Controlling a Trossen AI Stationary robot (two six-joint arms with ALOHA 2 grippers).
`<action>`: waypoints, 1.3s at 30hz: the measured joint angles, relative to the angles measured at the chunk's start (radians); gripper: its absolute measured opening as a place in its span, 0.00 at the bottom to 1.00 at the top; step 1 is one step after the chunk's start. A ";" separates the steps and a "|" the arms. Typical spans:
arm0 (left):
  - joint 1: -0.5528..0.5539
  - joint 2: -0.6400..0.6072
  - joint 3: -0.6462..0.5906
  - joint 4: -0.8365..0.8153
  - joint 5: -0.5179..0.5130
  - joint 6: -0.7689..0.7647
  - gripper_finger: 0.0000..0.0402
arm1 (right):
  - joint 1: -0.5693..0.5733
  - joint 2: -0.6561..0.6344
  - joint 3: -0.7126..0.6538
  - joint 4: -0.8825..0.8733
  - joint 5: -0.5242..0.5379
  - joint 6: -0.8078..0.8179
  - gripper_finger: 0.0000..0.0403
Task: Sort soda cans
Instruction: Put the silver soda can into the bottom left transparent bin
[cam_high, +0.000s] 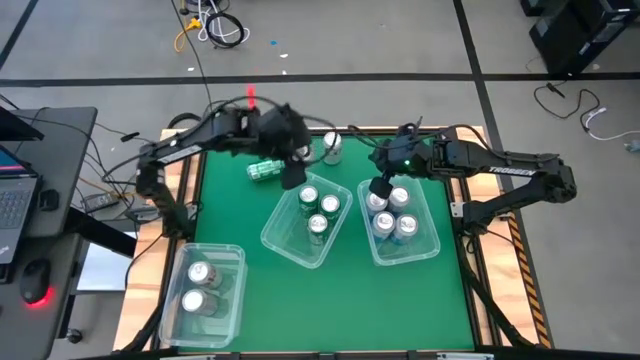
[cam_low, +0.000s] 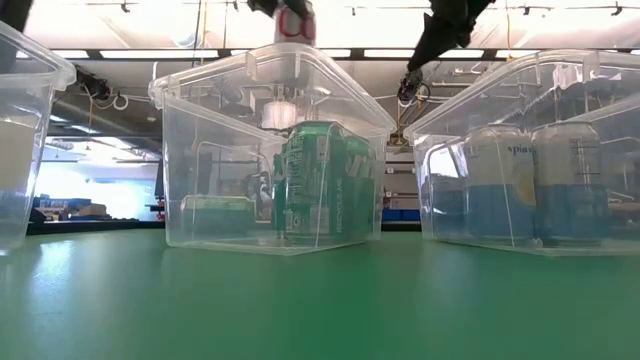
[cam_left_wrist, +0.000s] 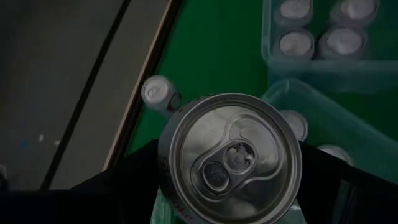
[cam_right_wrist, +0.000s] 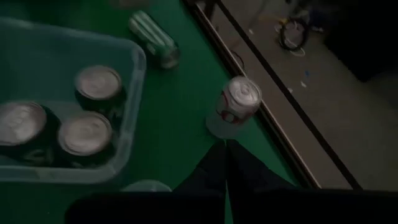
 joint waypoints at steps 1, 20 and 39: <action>-0.013 -0.030 -0.051 0.018 -0.017 -0.014 0.73 | 0.000 0.000 0.000 0.017 -0.011 -0.010 0.00; -0.365 -0.522 -0.520 0.001 -0.057 -0.588 0.73 | 0.000 0.000 0.000 0.145 -0.077 -0.079 0.00; -1.012 -0.509 -0.624 -0.203 -0.193 -1.456 0.73 | 0.000 0.000 0.000 0.144 -0.077 -0.100 0.00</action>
